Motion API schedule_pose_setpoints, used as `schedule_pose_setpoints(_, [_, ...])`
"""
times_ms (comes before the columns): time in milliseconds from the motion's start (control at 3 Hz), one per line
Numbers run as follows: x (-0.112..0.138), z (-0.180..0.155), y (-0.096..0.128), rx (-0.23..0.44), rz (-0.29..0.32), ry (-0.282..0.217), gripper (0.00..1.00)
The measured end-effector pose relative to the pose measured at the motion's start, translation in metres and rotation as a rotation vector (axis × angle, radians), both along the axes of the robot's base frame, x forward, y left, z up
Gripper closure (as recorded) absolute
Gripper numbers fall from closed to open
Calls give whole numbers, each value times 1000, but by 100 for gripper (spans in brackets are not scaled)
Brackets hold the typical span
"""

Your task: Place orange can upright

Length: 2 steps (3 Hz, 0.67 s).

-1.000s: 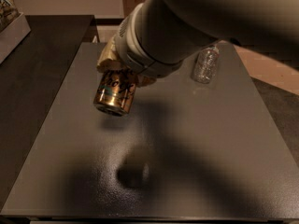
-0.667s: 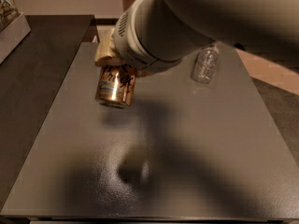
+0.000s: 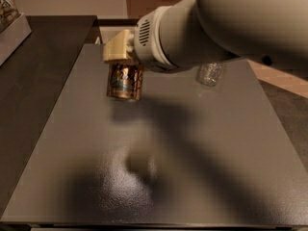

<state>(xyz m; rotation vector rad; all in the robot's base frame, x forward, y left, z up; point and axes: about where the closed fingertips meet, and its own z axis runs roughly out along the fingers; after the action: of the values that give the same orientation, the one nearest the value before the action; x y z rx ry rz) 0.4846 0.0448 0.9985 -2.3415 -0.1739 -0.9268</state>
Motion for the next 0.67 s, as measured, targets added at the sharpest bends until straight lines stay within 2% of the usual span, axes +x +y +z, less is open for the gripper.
schedule_pose_setpoints(333, [8, -1, 1, -1, 61, -84, 100])
schedule_pose_setpoints(667, [15, -6, -2, -61, 126, -189, 100])
